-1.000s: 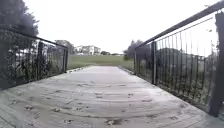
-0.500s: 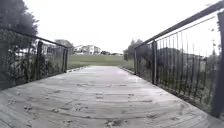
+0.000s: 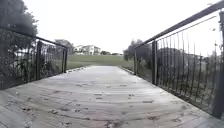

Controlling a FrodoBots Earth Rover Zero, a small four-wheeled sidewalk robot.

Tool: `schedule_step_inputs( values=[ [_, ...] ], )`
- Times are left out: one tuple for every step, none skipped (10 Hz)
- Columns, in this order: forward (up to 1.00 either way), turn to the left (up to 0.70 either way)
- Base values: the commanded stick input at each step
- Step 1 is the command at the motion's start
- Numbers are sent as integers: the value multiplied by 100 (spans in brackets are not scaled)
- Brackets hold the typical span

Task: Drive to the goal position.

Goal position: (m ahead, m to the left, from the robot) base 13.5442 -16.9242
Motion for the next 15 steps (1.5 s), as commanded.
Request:
schedule_step_inputs(
  values=[
    [9, 0],
    [9, 0],
    [9, 0],
    [9, 0],
    [9, 0],
    [9, 0],
    [9, 0],
    [9, 0],
    [9, 0],
    [9, 0],
    [9, 0],
    [9, 0],
    [9, 0],
    [9, 0],
    [9, 0]
  ],
)
